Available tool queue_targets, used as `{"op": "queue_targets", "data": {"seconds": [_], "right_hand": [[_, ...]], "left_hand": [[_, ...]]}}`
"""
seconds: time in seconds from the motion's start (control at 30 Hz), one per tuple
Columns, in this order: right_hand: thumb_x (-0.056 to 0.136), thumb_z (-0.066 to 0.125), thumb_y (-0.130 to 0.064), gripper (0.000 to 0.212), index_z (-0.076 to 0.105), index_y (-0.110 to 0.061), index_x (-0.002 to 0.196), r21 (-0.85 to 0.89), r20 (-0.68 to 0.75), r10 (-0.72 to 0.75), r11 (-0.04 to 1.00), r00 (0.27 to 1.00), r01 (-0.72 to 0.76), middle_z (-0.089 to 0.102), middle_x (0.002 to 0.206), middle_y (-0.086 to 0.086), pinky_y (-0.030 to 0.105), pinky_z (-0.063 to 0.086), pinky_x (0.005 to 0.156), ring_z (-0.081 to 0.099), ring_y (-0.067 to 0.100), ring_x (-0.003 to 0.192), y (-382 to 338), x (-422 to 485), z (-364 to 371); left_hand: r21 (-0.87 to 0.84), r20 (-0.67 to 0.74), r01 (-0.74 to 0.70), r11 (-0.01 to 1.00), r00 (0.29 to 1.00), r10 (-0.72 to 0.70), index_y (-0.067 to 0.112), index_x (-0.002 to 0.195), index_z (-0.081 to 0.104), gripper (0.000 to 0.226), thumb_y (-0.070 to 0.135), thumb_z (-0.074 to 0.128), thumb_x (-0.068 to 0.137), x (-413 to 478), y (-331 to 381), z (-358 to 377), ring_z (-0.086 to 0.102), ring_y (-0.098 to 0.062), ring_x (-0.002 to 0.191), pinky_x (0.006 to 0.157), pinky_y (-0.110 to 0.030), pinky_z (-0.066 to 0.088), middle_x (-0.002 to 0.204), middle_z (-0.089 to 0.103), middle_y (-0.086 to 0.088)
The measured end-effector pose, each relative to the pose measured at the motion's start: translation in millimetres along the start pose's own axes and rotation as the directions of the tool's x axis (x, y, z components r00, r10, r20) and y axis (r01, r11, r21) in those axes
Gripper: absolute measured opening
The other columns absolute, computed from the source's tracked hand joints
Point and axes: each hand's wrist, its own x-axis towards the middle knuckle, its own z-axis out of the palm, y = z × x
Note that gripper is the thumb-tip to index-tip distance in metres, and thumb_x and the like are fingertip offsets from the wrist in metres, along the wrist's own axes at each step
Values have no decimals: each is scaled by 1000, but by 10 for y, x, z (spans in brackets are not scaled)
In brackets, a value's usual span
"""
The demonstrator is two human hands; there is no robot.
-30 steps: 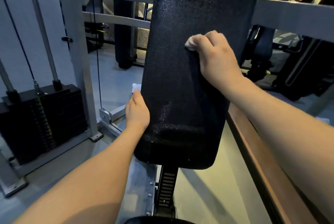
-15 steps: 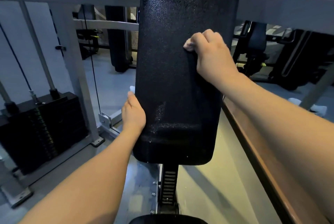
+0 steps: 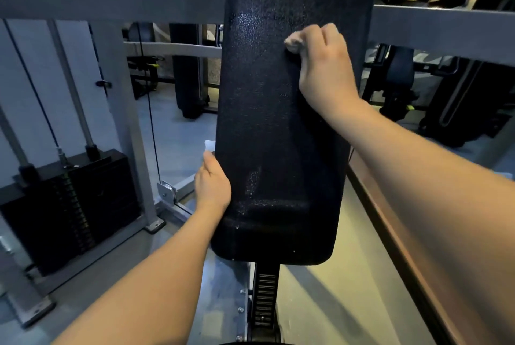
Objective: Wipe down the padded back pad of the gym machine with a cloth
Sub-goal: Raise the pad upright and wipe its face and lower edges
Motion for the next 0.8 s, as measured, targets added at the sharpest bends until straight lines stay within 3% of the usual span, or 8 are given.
{"op": "queue_targets", "data": {"seconds": [0.07, 0.17, 0.37, 0.5, 0.57, 0.63, 0.7, 0.8], "right_hand": [[92, 51, -6, 19, 63, -9, 107, 5, 3, 59, 998, 998, -59, 59, 107, 17, 52, 50, 80, 56, 37, 95, -89, 3, 133], [81, 53, 2, 29, 65, -16, 101, 78, 121, -66, 995, 990, 57, 59, 101, 9, 43, 46, 83, 56, 33, 93, -282, -548, 213], [85, 51, 1, 31, 62, -15, 108, 197, 471, -359, 933, 805, 301, 54, 104, 6, 43, 48, 81, 53, 28, 93, -267, -1114, 7], [92, 49, -5, 27, 63, -18, 110, 104, 249, -228, 973, 941, 208, 54, 107, 9, 45, 51, 83, 54, 32, 94, -125, -527, -139], [94, 47, -7, 23, 64, -13, 108, 31, 87, -116, 993, 989, 114, 54, 107, 16, 48, 49, 82, 53, 38, 92, 8, -94, -185], [96, 45, -9, 22, 62, -6, 110, -18, -18, 12, 1000, 1000, -12, 55, 111, 21, 52, 48, 83, 54, 43, 95, 81, 334, -181], [95, 46, -8, 23, 59, -3, 113, -14, -53, 123, 992, 991, -124, 55, 117, 22, 53, 46, 87, 53, 43, 100, 89, 607, -96], [88, 47, -6, 24, 63, -12, 106, -22, -34, 90, 996, 995, -91, 59, 111, 15, 50, 46, 85, 54, 39, 99, 10, 550, 54]], "left_hand": [[-8, -5, 4, 1000, 1000, -4, 3, 137, 55, 70, 48, 10, 108, 5, -6, 7, 48, -33, 132, 112, -40, 33, 140, 55, -18], [-16, 11, 15, 1000, 1000, -15, 2, 141, 50, 68, 47, 11, 108, 24, -22, 19, 44, -33, 136, 114, -38, 30, 145, 51, -19], [141, 71, 38, 989, 996, -49, 5, 148, 42, 67, 46, 7, 108, 46, 84, -45, 40, -39, 138, 114, -44, 28, 149, 45, -23], [263, 60, 50, 963, 996, -68, 11, 144, 39, 56, 44, 13, 107, 62, 135, -153, 43, -40, 132, 109, -51, 33, 147, 44, -21], [389, 4, -41, 920, 999, 42, 12, 142, 32, 42, 31, 28, 105, 89, 241, -252, 37, -36, 131, 107, -51, 33, 148, 37, -14], [512, -9, -253, 821, 954, 300, 15, 146, 27, 53, 14, 42, 94, 153, 403, -340, 28, -31, 133, 109, -47, 29, 149, 27, -7], [520, 2, -503, 690, 809, 588, 14, 141, 33, 57, 7, 48, 86, 225, 648, -342, 28, -28, 130, 108, -45, 29, 143, 31, -6], [461, 98, -719, 520, 624, 775, 13, 127, 50, 45, 4, 51, 83, 315, 939, -110, 33, -25, 124, 104, -43, 31, 133, 43, -7]]}}
